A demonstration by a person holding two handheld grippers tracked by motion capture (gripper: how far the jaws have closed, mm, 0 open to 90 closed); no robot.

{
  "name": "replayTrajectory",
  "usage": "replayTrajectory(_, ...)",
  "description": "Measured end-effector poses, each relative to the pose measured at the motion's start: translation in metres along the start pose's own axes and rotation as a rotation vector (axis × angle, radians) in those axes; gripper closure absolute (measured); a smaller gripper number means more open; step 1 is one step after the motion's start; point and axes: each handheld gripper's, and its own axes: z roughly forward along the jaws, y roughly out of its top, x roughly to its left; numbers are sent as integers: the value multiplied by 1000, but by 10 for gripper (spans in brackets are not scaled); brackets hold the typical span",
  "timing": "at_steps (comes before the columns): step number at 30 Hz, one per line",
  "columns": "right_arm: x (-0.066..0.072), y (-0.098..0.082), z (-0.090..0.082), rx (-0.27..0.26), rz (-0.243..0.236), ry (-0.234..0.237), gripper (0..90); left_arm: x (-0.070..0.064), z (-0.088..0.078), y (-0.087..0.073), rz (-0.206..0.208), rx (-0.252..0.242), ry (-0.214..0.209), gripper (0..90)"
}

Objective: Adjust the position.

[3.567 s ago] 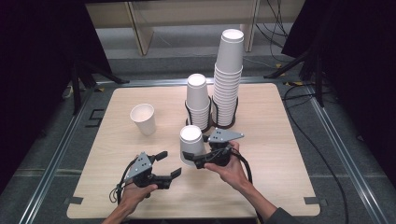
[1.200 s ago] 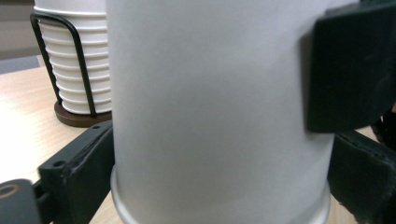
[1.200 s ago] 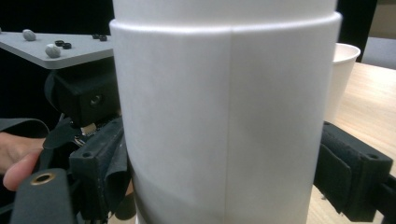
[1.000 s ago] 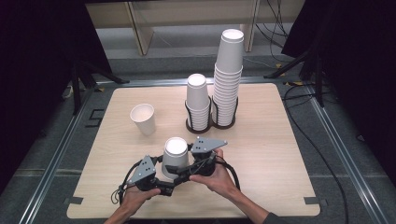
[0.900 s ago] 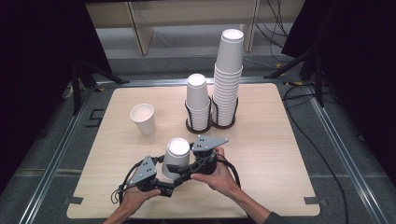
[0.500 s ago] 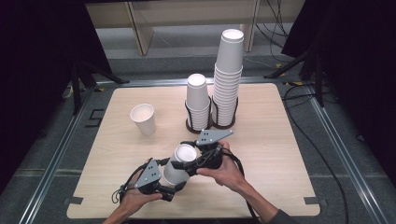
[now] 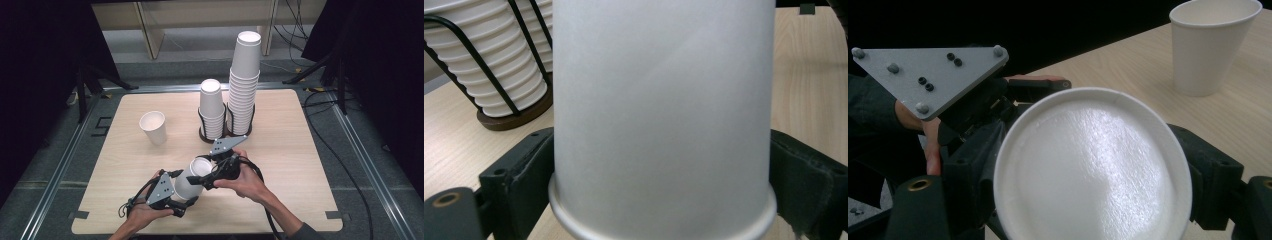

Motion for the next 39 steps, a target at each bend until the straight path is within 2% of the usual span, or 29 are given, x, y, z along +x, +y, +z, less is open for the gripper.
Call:
replayTrajectory(6,0,1,-2,-8,16,10,248,1,-1,0,-7,-9,-3,60)
replayTrajectory(8,-1,1,-2,-22,13,11,252,1,1,-1,-31,-56,-5,41)
replayTrajectory(9,-1,1,-3,-32,21,13,253,1,0,-2,-36,-61,-3,34)
replayTrajectory(10,-1,1,-3,-35,37,19,254,1,2,-3,-45,-98,0,26)
replayTrajectory(11,0,1,-5,-39,61,14,254,1,0,-3,-49,-92,4,20)
replayTrajectory(12,-3,2,-4,-58,35,18,255,1,1,-3,-61,-115,3,18)
replayTrajectory(13,-2,2,-5,-61,56,15,255,2,1,-3,-64,-121,7,17)
replayTrajectory(14,-3,3,-6,-74,39,12,255,2,1,-4,-73,-150,2,17)
replayTrajectory(15,-4,3,-7,-83,43,9,256,3,0,-3,-70,-142,8,16)
replayTrajectory(20,-4,4,-9,-125,66,16,256,0,1,-2,-91,-173,30,11)
replayTrajectory(21,-3,5,-9,-130,76,23,257,0,2,-2,-99,-194,32,10)
replayTrajectory(22,-3,5,-9,-141,76,24,257,0,3,-1,-102,-197,34,9)
replayTrajectory(24,-1,6,-9,-147,111,37,257,1,2,-1,-102,-205,46,13)
replayTrajectory(27,-1,8,-9,-170,84,31,257,2,0,0,-113,-216,61,13)
replayTrajectory(32,0,9,-8,-190,108,59,258,2,-1,0,-115,-246,61,14)
replayTrajectory(33,0,8,-8,-187,106,56,257,2,-3,0,-108,-229,65,16)
replayTrajectory(35,0,8,-8,-187,108,55,257,3,-3,0,-107,-236,61,22)
replayTrajectory(37,-1,8,-8,-187,113,58,257,3,-3,0,-105,-227,58,25)
replayTrajectory(38,-1,7,-8,-183,132,62,257,3,-3,0,-105,-223,54,27)
replayTrajectory(39,-2,7,-8,-186,125,64,257,4,-4,0,-94,-213,54,30)
